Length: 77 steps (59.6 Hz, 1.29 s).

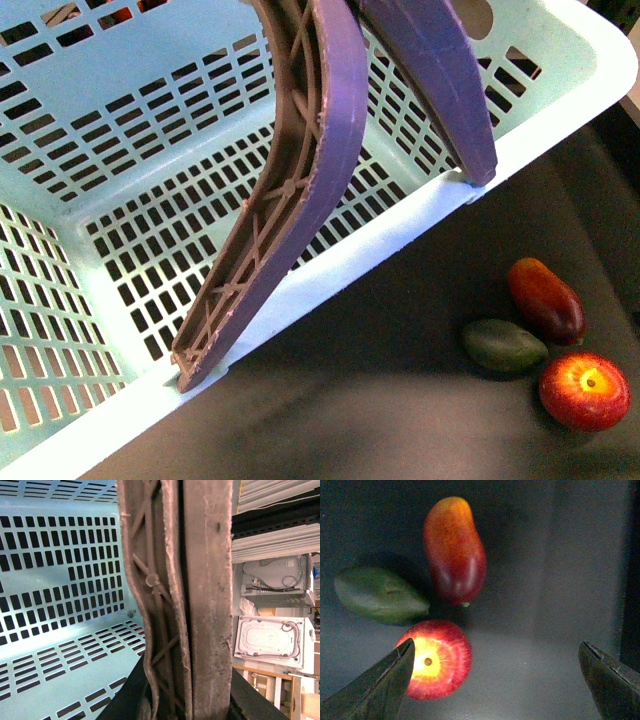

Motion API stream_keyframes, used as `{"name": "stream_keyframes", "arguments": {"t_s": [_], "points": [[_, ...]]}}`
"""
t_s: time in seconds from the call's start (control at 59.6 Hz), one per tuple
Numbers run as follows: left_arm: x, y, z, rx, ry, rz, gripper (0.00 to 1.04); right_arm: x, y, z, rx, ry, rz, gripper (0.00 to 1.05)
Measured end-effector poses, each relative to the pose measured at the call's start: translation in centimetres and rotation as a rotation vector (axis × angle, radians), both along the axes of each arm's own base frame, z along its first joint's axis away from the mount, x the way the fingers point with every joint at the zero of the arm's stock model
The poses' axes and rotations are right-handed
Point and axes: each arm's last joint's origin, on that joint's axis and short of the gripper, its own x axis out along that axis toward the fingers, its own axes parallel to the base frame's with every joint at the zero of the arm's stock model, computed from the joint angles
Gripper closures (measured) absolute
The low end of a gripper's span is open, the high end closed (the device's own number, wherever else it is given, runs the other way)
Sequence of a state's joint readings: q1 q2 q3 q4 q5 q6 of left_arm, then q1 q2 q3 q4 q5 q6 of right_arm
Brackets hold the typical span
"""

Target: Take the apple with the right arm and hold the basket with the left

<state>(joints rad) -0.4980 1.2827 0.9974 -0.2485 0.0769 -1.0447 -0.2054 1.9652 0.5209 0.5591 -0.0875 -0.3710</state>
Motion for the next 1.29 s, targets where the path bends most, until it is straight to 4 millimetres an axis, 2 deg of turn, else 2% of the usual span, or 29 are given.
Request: {"name": "stream_keyframes", "arguments": {"t_s": [0.386, 0.637, 0.889, 1.208, 1.292], "points": [[0.0, 0.0, 0.0, 0.002, -0.001, 0.003, 0.86, 1.5, 2.2, -2.9, 0.008, 0.084, 0.061, 0.09], [0.0, 0.0, 0.0, 0.000, 0.000, 0.000, 0.86, 1.3, 3.0, -5.8, 0.004, 0.173, 0.071, 0.09], [0.0, 0.0, 0.0, 0.001, 0.000, 0.002, 0.86, 0.8, 3.0, -7.7, -0.002, 0.231, 0.063, 0.09], [0.0, 0.0, 0.0, 0.001, 0.000, 0.001, 0.86, 0.5, 2.7, -8.9, -0.002, 0.263, 0.057, 0.09], [0.0, 0.0, 0.0, 0.001, 0.000, 0.001, 0.86, 0.6, 2.7, -9.1, -0.004, 0.261, 0.057, 0.18]]}}
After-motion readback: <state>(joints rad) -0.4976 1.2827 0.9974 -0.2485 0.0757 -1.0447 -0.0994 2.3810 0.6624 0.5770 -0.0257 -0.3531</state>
